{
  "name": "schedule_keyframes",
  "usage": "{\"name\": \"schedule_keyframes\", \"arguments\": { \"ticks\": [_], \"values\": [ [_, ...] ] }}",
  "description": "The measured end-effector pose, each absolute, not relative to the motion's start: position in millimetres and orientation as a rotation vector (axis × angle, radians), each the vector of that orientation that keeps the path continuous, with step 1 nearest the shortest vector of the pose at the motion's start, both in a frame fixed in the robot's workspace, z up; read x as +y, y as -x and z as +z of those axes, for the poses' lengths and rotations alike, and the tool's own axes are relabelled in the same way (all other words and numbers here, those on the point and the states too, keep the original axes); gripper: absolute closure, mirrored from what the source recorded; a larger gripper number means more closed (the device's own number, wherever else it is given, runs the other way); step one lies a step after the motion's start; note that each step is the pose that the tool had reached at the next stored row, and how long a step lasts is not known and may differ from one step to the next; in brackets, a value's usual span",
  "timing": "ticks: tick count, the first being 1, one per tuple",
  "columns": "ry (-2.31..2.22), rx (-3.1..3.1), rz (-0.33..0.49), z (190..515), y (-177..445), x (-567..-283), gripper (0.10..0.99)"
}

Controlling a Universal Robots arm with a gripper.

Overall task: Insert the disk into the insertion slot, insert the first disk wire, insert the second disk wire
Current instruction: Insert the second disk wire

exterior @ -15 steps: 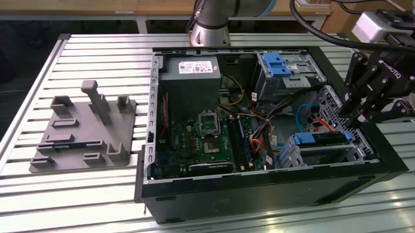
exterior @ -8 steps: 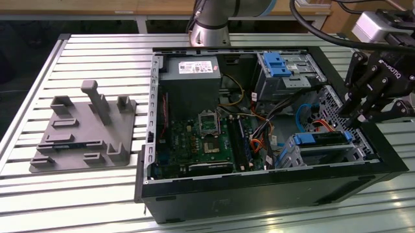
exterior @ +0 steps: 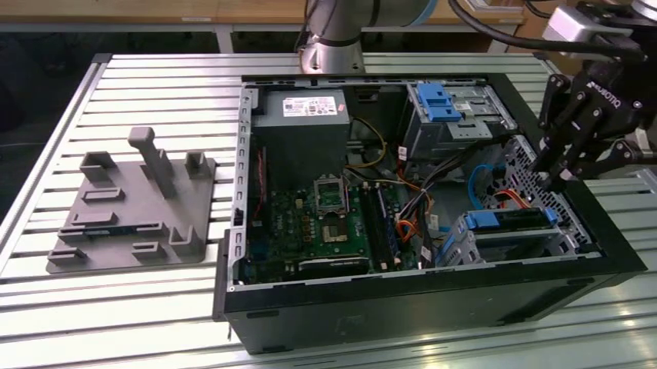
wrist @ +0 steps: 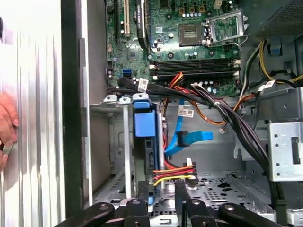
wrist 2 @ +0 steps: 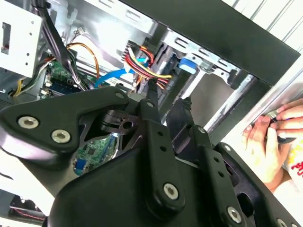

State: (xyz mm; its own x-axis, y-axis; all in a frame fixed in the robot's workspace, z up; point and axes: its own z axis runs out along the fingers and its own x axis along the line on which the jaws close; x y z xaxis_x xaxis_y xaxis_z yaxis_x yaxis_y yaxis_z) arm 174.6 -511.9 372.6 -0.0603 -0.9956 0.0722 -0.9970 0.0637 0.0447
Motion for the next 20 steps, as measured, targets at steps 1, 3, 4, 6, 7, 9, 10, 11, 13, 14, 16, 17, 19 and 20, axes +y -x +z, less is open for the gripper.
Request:
{"name": "schedule_keyframes", "arguments": {
  "ticks": [1,3,4,6,7,9,10,11,13,14,16,17,19,20],
  "values": [
    [-2.091,-2.226,0.034,372.6,-174.5,-508.6,0.729],
    [-2.085,-2.220,0.058,372.7,-174.2,-504.2,0.729],
    [-2.080,-2.215,0.072,372.6,-174.1,-502.4,0.729],
    [-2.070,-2.206,0.107,372.6,-173.7,-499.0,0.729],
    [-2.071,-2.209,0.119,372.3,-173.2,-496.6,0.729],
    [-2.081,-2.224,0.142,372.1,-171.0,-493.9,0.729],
    [-2.087,-2.234,0.148,372.1,-169.9,-493.4,0.729],
    [-2.092,-2.244,0.152,372.1,-169.0,-493.1,0.729],
    [-2.093,-2.252,0.160,371.2,-164.8,-492.9,0.729],
    [-2.086,-2.244,0.176,371.1,-162.9,-492.7,0.729],
    [-2.071,-2.221,0.216,371.0,-161.6,-492.4,0.729],
    [-2.068,-2.211,0.229,370.8,-161.4,-492.3,0.729],
    [-2.067,-2.192,0.250,370.3,-161.1,-491.9,0.729],
    [-2.068,-2.187,0.256,369.9,-160.7,-490.8,0.729]
  ]
}}
